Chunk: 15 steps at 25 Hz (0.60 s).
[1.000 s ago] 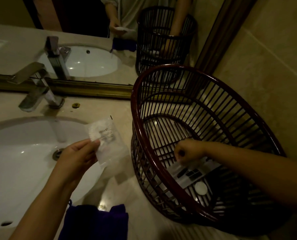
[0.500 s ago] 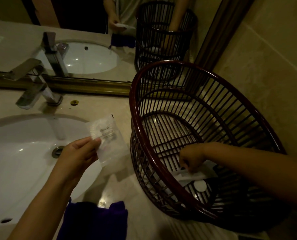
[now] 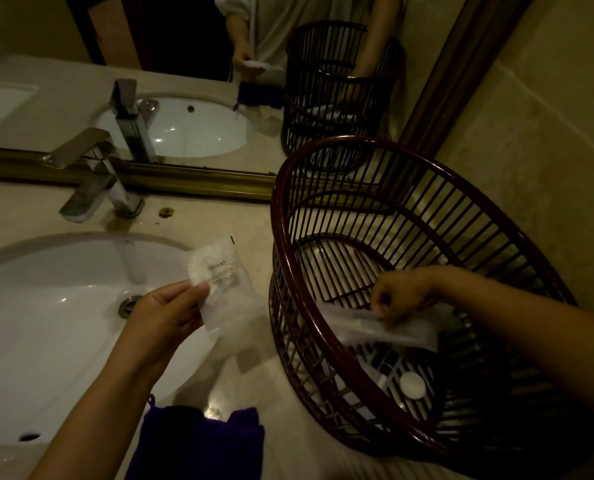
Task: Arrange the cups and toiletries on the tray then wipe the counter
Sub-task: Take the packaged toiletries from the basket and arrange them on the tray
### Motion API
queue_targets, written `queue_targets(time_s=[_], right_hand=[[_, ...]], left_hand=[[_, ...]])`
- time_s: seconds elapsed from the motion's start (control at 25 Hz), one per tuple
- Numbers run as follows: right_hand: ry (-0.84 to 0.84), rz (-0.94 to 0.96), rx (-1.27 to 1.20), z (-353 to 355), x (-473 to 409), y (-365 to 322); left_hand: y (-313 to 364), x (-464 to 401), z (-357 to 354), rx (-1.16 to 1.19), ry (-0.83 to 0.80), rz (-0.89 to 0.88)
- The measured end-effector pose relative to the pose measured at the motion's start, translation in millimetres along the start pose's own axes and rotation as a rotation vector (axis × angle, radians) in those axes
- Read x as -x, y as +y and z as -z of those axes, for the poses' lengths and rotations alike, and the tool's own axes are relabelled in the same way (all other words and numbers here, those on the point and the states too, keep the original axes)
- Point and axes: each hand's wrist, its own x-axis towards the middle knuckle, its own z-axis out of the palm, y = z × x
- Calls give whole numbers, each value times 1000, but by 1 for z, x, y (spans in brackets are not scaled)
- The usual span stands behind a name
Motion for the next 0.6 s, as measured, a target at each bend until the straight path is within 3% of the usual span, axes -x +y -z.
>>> queue_targets(time_s=[0.2, 0.32, 0.48, 0.6], right_hand=[[493, 189, -476, 38, 57, -11], [688, 328, -853, 44, 78, -42], [661, 630, -1220, 48, 101, -107], [636, 667, -1192, 46, 98, -151]], left_hand=[[14, 1, -7, -10, 8, -52], [26, 6, -11, -14, -11, -98], [47, 13, -18, -6, -18, -179], [65, 17, -22, 47, -50, -239]])
